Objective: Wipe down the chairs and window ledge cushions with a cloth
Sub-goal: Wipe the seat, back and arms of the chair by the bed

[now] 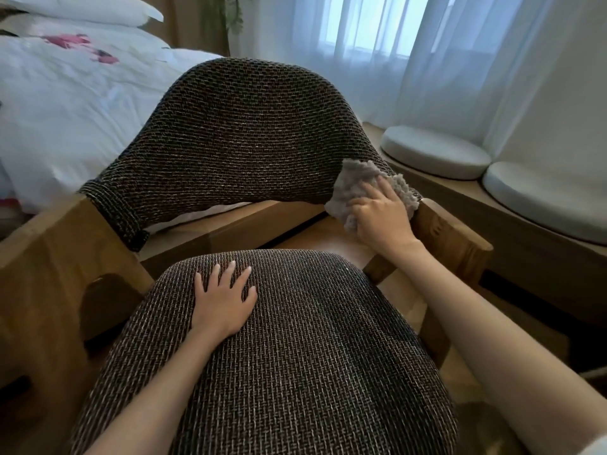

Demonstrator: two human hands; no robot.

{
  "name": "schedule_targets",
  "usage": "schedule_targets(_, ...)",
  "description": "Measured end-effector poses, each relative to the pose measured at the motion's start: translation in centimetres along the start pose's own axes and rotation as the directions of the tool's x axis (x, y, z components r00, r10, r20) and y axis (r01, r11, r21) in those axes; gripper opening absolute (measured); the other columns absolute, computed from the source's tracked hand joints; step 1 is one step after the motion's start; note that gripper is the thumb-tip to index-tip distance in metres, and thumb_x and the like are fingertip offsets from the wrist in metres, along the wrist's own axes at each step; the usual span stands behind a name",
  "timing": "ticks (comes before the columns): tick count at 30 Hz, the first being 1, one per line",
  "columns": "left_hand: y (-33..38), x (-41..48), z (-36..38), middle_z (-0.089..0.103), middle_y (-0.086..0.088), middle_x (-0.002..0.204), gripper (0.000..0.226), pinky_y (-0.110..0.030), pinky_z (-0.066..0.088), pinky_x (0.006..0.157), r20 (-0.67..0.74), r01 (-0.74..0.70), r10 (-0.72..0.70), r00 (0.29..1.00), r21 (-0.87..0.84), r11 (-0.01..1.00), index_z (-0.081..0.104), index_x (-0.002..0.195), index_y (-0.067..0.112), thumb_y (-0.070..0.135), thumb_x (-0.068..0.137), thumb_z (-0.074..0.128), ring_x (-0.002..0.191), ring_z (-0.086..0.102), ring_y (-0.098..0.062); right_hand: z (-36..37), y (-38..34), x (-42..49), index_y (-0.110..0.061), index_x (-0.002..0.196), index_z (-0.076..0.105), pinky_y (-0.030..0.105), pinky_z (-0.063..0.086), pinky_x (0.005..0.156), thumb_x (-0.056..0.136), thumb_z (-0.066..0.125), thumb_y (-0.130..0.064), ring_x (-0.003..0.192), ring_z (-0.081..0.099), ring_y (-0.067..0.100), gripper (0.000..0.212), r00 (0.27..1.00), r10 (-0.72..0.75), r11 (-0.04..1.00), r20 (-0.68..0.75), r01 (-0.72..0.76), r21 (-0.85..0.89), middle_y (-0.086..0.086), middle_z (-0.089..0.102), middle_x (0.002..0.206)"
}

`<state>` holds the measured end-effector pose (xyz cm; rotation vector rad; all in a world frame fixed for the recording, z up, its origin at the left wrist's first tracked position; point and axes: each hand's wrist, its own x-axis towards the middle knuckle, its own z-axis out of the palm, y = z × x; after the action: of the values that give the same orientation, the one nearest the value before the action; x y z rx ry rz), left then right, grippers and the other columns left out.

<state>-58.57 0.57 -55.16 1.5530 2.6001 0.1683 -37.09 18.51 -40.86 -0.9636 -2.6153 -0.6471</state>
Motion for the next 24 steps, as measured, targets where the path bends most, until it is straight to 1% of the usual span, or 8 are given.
schedule_targets(4,0.0,-1.5,-0.3,0.002,0.003,0.161,0.055,-0.049,-0.009,0.115,0.014,-0.017,0.017,1.000,0.013,1.000,0.007,0.151,0.038,0.053,0.098,0.011,0.147,-0.004,-0.021,0.9,-0.9,-2.0,-0.010,0.101,0.074,0.035,0.003,0.119,0.089,0.050,-0.026,0.131,0.044,0.022,0.031,1.000,0.014,0.999,0.021,-0.015,0.036,0.008,0.067,0.118)
schedule_targets(8,-0.1,-3.5,-0.5,0.002,0.005,0.161,0.054,-0.048,-0.010,0.115,0.023,-0.030,0.030,0.999,-0.004,1.000,0.008,0.150,0.039,0.052,0.098,0.011,0.147,-0.005,-0.020,1.5,-1.7,-5.0,-0.004,0.125,0.059,0.035,0.007,0.118,0.096,0.038,-0.039,0.129,0.045,0.021,0.050,0.995,0.050,0.997,0.084,-0.055,0.052,0.010,0.062,0.125)
schedule_targets(10,-0.2,-4.7,-0.6,0.002,0.005,0.161,0.054,-0.048,-0.009,0.115,0.019,-0.039,0.039,0.999,0.006,0.999,0.009,0.150,0.039,0.051,0.098,0.011,0.147,-0.004,-0.019,1.3,-2.0,-6.7,-0.003,0.124,0.059,0.034,0.014,0.117,0.094,0.029,-0.037,0.126,0.048,0.022,0.055,0.987,0.079,0.991,0.137,-0.093,0.099,0.011,0.062,0.125)
schedule_targets(13,-0.3,-6.6,-0.7,0.004,0.005,0.161,0.053,-0.046,-0.009,0.116,-0.004,-0.052,0.052,0.999,-0.004,0.999,0.011,0.150,0.039,0.051,0.099,0.012,0.147,-0.002,-0.019,0.5,-3.2,-8.7,-0.016,0.112,0.068,0.034,0.038,0.100,0.090,0.041,-0.024,0.110,0.058,0.026,0.036,0.959,0.189,0.922,0.213,-0.248,0.297,0.008,0.068,0.113)
schedule_targets(15,-0.3,-7.9,-0.8,0.004,0.006,0.161,0.052,-0.045,-0.009,0.116,0.010,-0.056,0.057,0.998,-0.009,0.998,0.011,0.150,0.039,0.050,0.099,0.012,0.147,-0.003,-0.019,0.3,-5.0,-10.3,-0.024,0.114,0.068,0.035,0.045,0.088,0.090,0.045,-0.015,0.105,0.061,0.028,0.034,0.928,0.247,0.776,0.280,-0.362,0.517,0.006,0.068,0.112)
schedule_targets(17,-0.4,-9.2,-0.9,0.004,0.006,0.161,0.052,-0.045,-0.008,0.116,0.017,-0.064,0.064,0.998,0.002,0.998,0.010,0.150,0.039,0.050,0.099,0.012,0.147,-0.002,-0.018,1.1,-7.2,-12.0,-0.025,0.121,0.063,0.040,0.039,0.100,0.093,0.043,-0.017,0.123,0.050,0.029,0.036,0.917,0.179,0.711,0.357,-0.371,0.597,0.005,0.059,0.131)
schedule_targets(20,-0.6,-11.0,-1.1,0.004,0.006,0.161,0.052,-0.045,-0.008,0.117,-0.007,-0.080,0.080,0.997,-0.005,0.997,0.011,0.150,0.039,0.050,0.100,0.012,0.147,-0.002,-0.018,2.4,-8.6,-13.5,-0.032,0.136,0.048,0.056,0.021,0.113,0.095,0.043,-0.035,0.143,0.016,0.033,0.042,0.894,0.126,0.799,0.431,-0.349,0.490,-0.005,0.025,0.157)
schedule_targets(24,-1.0,-13.2,-1.2,0.007,0.006,0.160,0.052,-0.045,-0.007,0.117,-0.020,-0.063,0.063,0.998,0.000,0.998,0.015,0.150,0.040,0.050,0.099,0.014,0.147,0.001,-0.017,2.7,-9.6,-12.8,-0.027,0.132,0.056,0.047,0.035,0.106,0.091,0.049,-0.041,0.133,0.039,0.028,0.044,0.922,0.192,0.822,0.337,-0.338,0.459,0.000,0.041,0.149)
